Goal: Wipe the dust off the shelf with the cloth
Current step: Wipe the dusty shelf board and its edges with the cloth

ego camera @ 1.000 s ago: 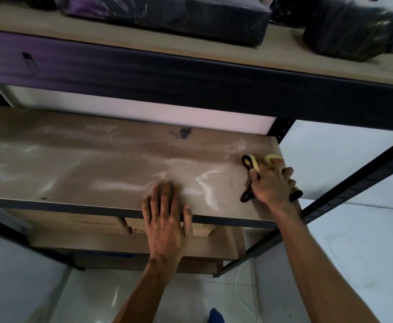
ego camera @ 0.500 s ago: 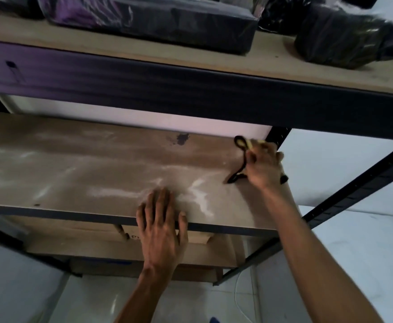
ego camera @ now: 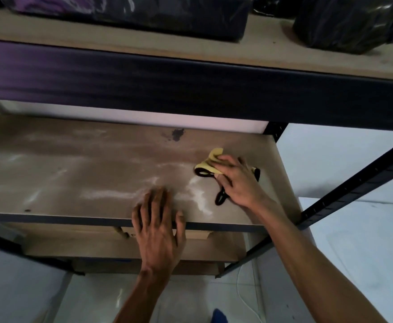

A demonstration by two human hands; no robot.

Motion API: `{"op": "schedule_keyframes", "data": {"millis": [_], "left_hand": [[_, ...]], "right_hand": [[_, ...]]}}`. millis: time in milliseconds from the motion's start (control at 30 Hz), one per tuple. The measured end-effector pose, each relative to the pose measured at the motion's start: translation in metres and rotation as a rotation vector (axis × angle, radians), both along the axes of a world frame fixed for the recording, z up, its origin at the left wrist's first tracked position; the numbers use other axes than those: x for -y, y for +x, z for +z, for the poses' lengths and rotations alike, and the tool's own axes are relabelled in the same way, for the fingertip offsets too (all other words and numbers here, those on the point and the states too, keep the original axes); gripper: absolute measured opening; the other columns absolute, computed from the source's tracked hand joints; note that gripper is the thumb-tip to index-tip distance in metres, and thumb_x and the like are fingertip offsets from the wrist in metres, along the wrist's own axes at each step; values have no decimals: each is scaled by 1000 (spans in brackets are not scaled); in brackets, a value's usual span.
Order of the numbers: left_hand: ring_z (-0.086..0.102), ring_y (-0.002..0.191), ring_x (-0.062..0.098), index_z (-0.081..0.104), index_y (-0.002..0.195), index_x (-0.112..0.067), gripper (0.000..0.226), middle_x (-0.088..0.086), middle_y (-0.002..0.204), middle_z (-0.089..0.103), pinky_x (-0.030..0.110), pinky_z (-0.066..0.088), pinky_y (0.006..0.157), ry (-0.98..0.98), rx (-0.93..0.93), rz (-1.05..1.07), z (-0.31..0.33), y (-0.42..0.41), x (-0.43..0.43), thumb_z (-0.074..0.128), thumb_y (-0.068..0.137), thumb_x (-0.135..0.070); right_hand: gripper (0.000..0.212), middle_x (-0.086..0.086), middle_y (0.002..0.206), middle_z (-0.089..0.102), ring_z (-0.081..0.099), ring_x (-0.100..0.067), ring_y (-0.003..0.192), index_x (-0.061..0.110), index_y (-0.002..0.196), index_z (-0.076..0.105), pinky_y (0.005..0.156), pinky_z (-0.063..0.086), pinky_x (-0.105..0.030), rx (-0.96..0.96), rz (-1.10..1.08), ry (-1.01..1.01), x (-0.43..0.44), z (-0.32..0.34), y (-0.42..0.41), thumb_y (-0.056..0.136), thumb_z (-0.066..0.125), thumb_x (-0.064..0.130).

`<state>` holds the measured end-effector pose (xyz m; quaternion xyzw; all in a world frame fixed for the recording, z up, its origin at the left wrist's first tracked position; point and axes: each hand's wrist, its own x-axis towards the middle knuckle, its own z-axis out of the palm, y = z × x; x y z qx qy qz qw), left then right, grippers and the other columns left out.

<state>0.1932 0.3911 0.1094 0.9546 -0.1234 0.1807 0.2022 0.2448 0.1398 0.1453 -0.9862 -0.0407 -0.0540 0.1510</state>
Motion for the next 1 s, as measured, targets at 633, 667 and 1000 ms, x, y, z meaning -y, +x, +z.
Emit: {"op": "schedule_keyframes", "data": {"millis": [633, 667, 1000], "left_hand": [[41, 143, 29, 51, 146, -12, 59, 11, 151, 51, 54, 32, 115, 0, -6, 19, -3, 0, 1, 35, 101, -46], [40, 143, 28, 51, 146, -13, 59, 11, 151, 51, 53, 32, 116, -2, -6, 18, -3, 0, 0, 34, 101, -46], [40, 144, 28, 49, 148, -14, 59, 9, 151, 50, 53, 32, 115, 6, 8, 14, -4, -1, 0, 35, 100, -45]], "right_hand": [[46, 1, 130, 46, 47, -26, 115, 36, 117, 69, 89, 50, -41, 136, -123, -13, 14, 9, -2, 95, 36, 60], [47, 0, 128, 48, 50, -24, 114, 33, 117, 70, 88, 52, -40, 171, -136, 22, 14, 13, 1, 95, 38, 60], [37, -5, 146, 46, 45, -37, 128, 33, 118, 64, 101, 43, -49, 63, -417, -35, 44, 5, 44, 97, 42, 55]]}}
